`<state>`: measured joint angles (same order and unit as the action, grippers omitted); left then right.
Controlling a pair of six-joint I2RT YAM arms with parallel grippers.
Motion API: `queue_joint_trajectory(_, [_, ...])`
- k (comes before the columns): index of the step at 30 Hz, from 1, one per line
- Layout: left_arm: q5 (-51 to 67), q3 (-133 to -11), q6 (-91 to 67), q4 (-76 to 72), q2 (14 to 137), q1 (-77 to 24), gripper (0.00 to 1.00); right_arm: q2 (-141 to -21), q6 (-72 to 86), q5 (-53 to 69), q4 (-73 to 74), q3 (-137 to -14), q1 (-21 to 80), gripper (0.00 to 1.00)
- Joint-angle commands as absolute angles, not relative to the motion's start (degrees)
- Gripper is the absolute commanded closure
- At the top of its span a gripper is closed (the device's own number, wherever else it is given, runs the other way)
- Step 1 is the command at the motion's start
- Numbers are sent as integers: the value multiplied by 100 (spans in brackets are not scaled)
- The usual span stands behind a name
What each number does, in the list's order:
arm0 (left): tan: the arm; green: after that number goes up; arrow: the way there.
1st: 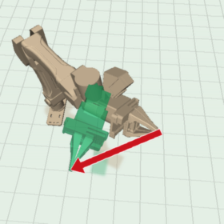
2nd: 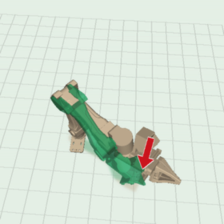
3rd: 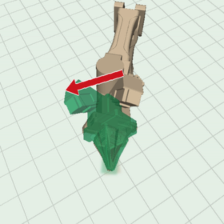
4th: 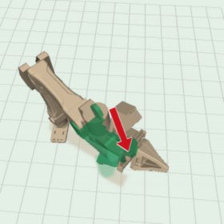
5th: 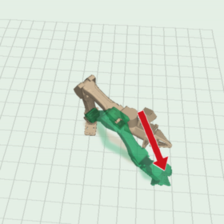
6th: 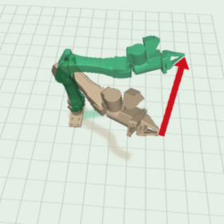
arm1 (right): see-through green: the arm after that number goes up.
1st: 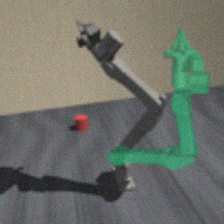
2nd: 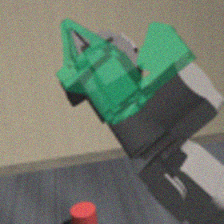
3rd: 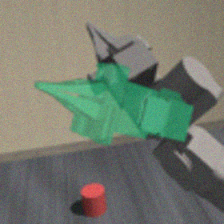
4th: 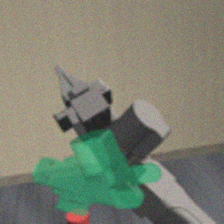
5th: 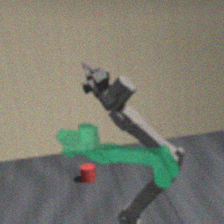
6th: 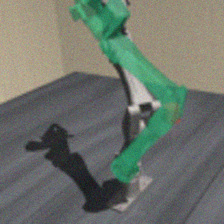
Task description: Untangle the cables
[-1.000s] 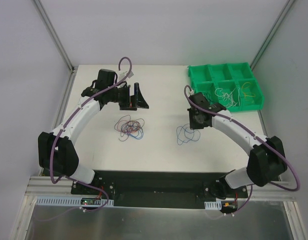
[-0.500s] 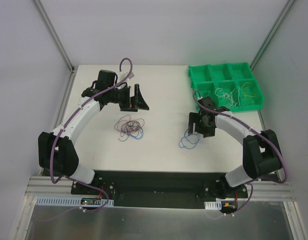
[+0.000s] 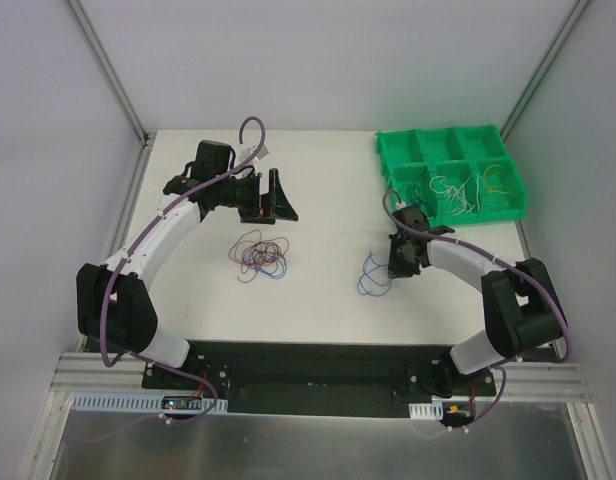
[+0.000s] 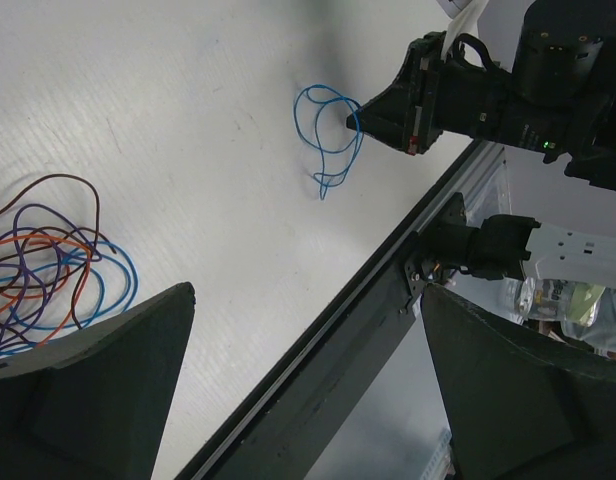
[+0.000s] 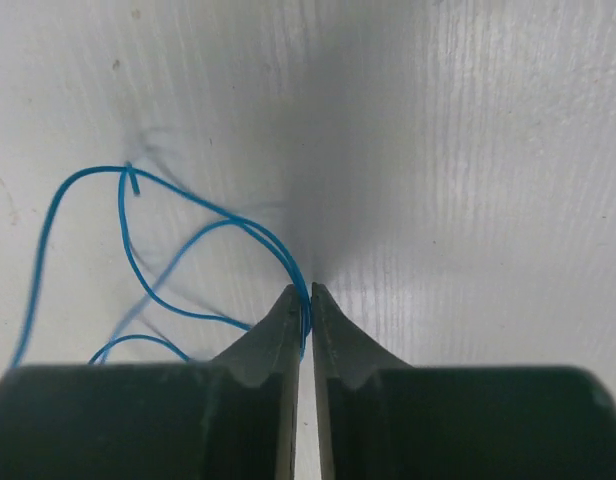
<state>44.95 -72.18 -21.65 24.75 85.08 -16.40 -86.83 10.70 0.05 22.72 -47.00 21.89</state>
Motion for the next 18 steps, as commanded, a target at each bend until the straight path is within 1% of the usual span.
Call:
queue_joint_trajectory(1, [4553,-7172,-2048,2435,8429,-1617,5,-8421,994,-895,2232,-5009,2355,99])
queue_joint_trajectory(6, [4597,-7181,-2074,2435,8455,-1600,6,-7885,1133,-949,2171,-5536,2303,100])
queue_joint_trajectory(10, [4614,-7181,-2074,2435,8332,-1591,6,-7717,1011,-1194,2030,-6334,2154,99])
queue_joint_trajectory(13, [4579,-7189,-2065,2435,8279,-1591,6,-8058,862,-1555,2004,-7178,1900,100])
queue_joint_trajectory(18, [4693,-7189,-2109,2435,8323,-1582,6,-9147,1001,-1521,1925,-8812,1241,99])
